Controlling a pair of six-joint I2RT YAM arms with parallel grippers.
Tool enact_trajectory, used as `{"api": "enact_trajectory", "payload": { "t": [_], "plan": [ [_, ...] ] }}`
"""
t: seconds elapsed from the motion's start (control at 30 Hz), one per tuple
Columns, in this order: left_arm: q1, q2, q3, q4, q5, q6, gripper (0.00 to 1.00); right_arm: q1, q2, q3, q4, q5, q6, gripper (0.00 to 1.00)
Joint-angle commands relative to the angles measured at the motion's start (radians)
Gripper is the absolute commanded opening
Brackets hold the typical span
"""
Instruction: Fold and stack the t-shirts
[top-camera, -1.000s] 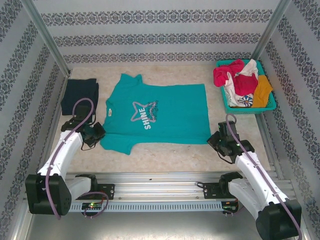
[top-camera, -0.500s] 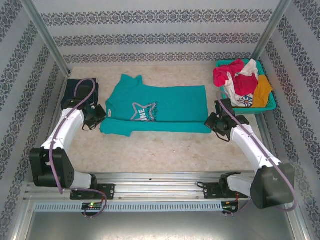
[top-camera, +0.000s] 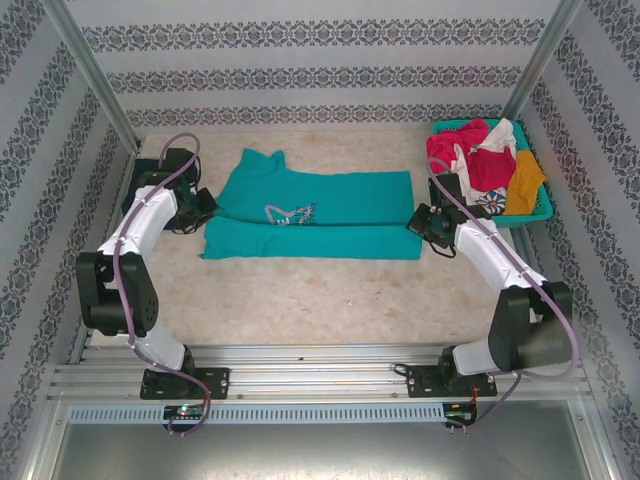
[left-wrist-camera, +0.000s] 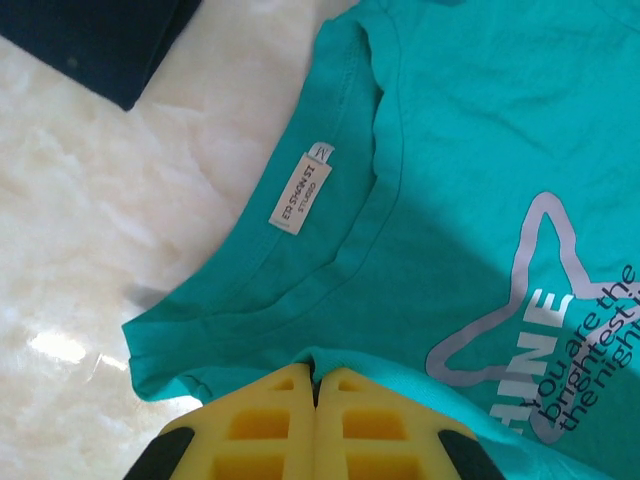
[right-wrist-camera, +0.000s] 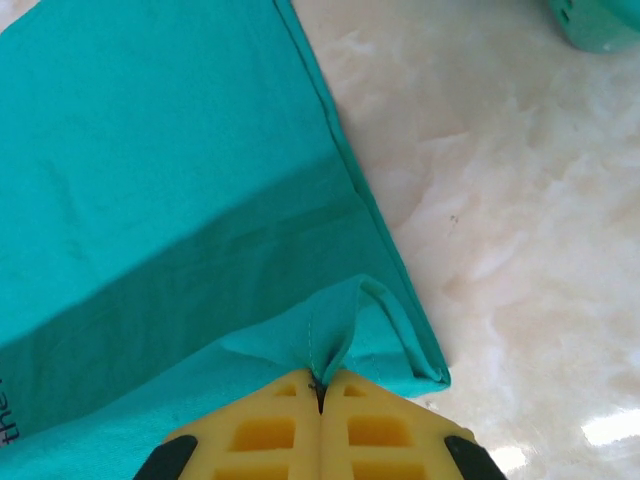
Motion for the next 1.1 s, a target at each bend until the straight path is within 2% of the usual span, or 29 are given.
{"api": "enact_trajectory", "payload": {
  "t": [0.0, 0.57, 1.0, 1.03, 1.07],
  "plan": [
    [0.005, 0.035, 0.046, -0.015, -0.034, 0.044, 0.0, -0.013, 0.047, 0.047, 0.01, -0.015, -0.03, 0.0],
    [0.005, 0.201, 0.152, 0.016, -0.012, 0.05, 0.0, -0.017, 0.209, 0.12, 0.019, 0.005, -0.019, 0.0],
    [0.005, 0.302, 0.172, 0.038, 0.0, 0.041, 0.0, -0.023, 0.307, 0.149, 0.074, -0.046, -0.016, 0.0],
    [0.005, 0.302, 0.172, 0.039, -0.002, 0.041, 0.0, -0.023, 0.312, 0.152, 0.078, -0.05, -0.018, 0.02],
    [0.005, 0.302, 0.166, 0.038, -0.004, 0.039, 0.0, -0.023, 0.317, 0.155, 0.081, -0.053, -0.02, 0.13]
  ]
}}
